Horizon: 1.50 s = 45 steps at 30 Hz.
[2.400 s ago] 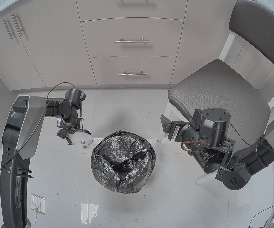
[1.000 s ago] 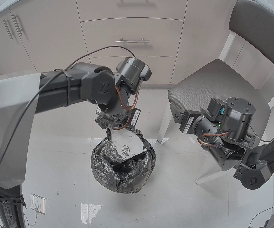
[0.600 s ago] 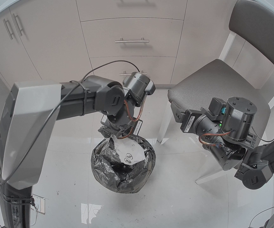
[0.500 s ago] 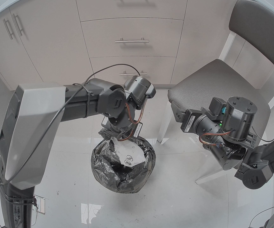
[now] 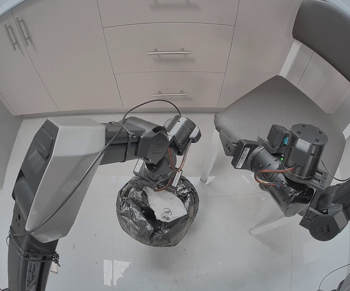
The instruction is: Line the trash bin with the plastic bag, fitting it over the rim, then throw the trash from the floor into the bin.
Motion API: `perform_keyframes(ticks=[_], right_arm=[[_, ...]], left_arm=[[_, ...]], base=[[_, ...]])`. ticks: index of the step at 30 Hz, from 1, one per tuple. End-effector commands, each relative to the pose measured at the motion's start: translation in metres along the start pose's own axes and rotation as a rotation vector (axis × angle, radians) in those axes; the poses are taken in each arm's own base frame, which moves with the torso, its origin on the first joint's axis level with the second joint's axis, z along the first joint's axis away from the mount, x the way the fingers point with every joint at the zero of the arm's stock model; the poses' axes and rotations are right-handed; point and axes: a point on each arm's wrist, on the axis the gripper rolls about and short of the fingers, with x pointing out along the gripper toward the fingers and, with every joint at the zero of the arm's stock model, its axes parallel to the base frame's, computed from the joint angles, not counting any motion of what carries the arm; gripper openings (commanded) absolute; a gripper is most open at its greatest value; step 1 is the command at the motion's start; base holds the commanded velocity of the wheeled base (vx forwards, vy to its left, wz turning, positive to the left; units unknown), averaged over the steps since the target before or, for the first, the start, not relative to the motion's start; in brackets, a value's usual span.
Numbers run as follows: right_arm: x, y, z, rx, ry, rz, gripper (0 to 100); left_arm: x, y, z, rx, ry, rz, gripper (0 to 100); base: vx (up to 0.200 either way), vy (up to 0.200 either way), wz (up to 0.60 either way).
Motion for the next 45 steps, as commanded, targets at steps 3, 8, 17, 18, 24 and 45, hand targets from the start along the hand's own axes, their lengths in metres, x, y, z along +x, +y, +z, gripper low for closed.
perform_keyframes(ticks=[3, 8, 17, 18, 24, 45], right_arm=[[0.001, 0.0, -0.001, -0.001, 0.002, 0.0, 100], [0.0, 0.0, -0.002, -0.005, 0.006, -0.003, 100], [0.001, 0.0, -0.002, -0.004, 0.006, -0.004, 100], [0.002, -0.001, -0.002, -0.003, 0.004, -0.005, 100], [0.004, -0.001, -0.006, -0.009, 0.014, -0.009, 100], [0.006, -0.003, -0.008, -0.012, 0.016, -0.016, 100]], left_arm=[[0.016, -0.002, -0.005, 0.001, 0.031, 0.012, 0], [0.024, -0.003, -0.007, 0.002, 0.046, 0.017, 0], [0.025, -0.004, -0.008, 0.008, 0.051, 0.017, 0], [0.027, -0.004, -0.009, 0.007, 0.054, 0.019, 0], [0.04, -0.001, -0.011, -0.001, 0.073, 0.031, 100], [0.037, -0.009, -0.004, -0.044, -0.015, 0.03, 100]], base=[[0.0, 0.0, 0.0], [0.0, 0.0, 0.0], [0.0, 0.0, 0.0], [0.0, 0.0, 0.0], [0.0, 0.0, 0.0], [0.0, 0.0, 0.0]])
